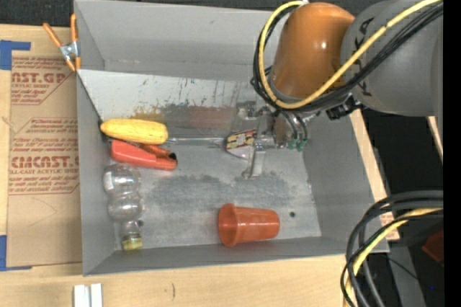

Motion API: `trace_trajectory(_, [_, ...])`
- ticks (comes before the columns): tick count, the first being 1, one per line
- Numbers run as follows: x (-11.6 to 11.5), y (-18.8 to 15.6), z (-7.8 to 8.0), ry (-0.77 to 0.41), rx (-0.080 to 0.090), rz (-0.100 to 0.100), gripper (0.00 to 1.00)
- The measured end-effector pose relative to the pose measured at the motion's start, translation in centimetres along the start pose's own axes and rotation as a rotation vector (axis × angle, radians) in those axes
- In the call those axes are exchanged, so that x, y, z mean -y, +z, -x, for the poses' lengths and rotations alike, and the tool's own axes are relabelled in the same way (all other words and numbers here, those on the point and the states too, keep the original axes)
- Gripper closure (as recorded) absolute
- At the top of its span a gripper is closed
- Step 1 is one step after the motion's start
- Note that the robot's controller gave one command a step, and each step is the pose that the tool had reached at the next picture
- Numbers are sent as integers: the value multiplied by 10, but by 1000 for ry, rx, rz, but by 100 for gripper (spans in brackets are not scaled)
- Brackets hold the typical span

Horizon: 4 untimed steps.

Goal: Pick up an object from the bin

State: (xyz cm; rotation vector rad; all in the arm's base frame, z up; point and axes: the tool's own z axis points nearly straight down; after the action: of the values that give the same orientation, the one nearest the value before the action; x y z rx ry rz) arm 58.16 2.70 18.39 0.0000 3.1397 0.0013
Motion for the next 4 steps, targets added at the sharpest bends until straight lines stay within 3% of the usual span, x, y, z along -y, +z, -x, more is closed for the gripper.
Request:
trace_trajectory(2, [18,54,-36,44,2,0,0])
trace_trajectory(3, [19,80,-70,-31,8,0,0])
trace_trajectory(4, [19,98,-85,-189,12,2,0])
